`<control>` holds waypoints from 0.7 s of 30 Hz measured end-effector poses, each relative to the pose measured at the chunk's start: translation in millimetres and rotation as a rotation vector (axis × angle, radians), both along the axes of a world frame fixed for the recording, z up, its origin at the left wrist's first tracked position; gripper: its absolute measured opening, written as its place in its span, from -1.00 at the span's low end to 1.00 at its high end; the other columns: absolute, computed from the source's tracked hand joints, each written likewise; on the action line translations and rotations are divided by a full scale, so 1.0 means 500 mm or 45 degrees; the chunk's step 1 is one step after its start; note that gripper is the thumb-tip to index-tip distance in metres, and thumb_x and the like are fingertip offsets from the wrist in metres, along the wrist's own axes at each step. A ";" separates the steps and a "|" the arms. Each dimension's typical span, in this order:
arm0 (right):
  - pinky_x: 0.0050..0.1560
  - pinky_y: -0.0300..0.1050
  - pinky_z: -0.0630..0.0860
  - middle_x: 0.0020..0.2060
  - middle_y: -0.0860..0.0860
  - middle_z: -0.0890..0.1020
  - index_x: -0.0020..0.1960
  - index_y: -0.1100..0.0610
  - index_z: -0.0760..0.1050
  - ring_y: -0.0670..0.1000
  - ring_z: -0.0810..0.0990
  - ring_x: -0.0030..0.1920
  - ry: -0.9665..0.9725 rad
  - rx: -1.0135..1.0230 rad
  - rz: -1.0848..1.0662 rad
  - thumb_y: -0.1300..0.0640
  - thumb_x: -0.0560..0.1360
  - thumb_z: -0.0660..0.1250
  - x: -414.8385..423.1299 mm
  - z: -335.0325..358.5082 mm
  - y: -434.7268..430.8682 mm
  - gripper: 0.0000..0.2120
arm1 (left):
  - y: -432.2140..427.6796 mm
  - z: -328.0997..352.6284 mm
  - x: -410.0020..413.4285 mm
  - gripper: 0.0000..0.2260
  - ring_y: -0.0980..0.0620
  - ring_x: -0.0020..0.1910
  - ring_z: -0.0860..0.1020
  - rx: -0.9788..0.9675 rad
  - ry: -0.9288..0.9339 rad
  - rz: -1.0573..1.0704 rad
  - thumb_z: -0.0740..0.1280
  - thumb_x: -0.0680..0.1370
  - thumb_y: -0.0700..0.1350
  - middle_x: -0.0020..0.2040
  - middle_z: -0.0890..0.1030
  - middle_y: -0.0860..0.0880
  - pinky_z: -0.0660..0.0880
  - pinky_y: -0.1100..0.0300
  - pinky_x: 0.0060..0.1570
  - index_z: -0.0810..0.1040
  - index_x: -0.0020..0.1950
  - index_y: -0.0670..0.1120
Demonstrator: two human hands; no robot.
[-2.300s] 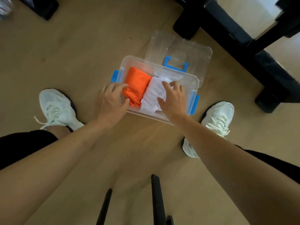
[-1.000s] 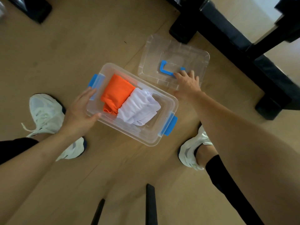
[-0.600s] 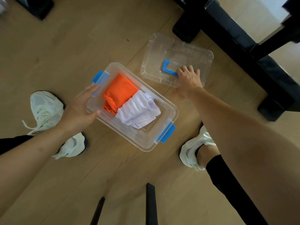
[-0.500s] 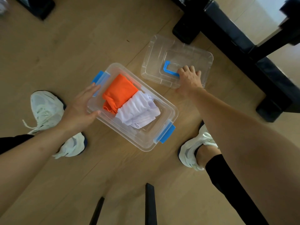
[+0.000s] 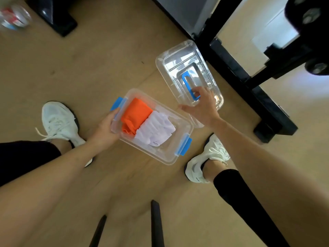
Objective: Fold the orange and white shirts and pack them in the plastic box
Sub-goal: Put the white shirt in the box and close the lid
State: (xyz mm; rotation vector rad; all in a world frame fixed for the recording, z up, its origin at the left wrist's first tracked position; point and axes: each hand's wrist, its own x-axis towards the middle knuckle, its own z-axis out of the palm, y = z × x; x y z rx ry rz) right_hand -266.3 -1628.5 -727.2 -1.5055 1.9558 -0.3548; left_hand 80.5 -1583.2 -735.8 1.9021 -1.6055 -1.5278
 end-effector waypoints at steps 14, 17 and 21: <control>0.22 -0.04 0.28 0.09 -0.04 0.44 0.34 0.03 0.45 0.05 0.39 0.13 0.198 0.142 0.517 -0.21 0.35 0.50 0.110 0.028 0.241 -0.35 | 0.025 0.012 -0.028 -0.61 0.09 -0.19 0.56 0.602 0.401 0.745 0.10 0.69 0.10 0.20 0.55 -0.07 0.46 0.23 -0.29 0.48 0.38 -0.09; 0.23 -0.02 0.26 0.20 0.00 0.46 0.40 0.04 0.41 0.10 0.41 0.21 0.237 0.182 0.657 -0.15 0.40 0.49 0.126 0.003 0.273 -0.35 | 0.029 0.008 -0.032 -0.72 0.12 -0.21 0.63 0.501 0.321 0.623 0.29 0.64 -0.02 0.15 0.58 -0.10 0.54 0.29 -0.24 0.51 0.29 -0.12; 0.23 0.00 0.31 0.25 0.01 0.51 0.44 0.04 0.42 0.13 0.48 0.25 0.166 0.206 0.675 -0.10 0.46 0.47 0.136 -0.010 0.286 -0.40 | 0.039 -0.006 -0.018 -0.54 -0.04 0.19 0.58 0.299 0.092 0.360 0.45 0.52 -0.20 0.25 0.60 -0.11 0.54 0.05 0.19 0.46 0.41 -0.10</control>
